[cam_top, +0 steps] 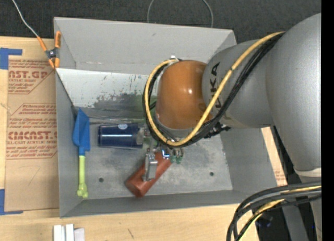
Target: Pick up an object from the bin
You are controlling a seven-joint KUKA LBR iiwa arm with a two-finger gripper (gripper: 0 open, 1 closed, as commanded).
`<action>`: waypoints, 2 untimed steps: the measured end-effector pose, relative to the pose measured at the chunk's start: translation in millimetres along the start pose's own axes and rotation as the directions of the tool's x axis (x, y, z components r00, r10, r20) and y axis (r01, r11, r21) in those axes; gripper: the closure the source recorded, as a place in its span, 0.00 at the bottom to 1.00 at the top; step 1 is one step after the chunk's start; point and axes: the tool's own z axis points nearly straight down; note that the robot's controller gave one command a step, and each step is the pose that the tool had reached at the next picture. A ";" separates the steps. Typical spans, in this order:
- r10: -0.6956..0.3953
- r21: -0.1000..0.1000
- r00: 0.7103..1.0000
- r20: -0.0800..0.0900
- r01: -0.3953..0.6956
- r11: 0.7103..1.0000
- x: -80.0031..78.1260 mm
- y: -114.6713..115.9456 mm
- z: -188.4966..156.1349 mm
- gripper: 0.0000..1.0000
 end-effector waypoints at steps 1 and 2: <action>0.002 -0.001 1.000 0.007 -0.002 1.000 -1.8 -0.8 -4.5 0.00; -0.469 -0.001 0.883 -0.003 0.469 0.883 17.6 -18.3 66.9 0.00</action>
Offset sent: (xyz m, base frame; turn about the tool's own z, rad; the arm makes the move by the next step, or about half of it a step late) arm -0.0169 -0.0182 -0.0647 -0.4888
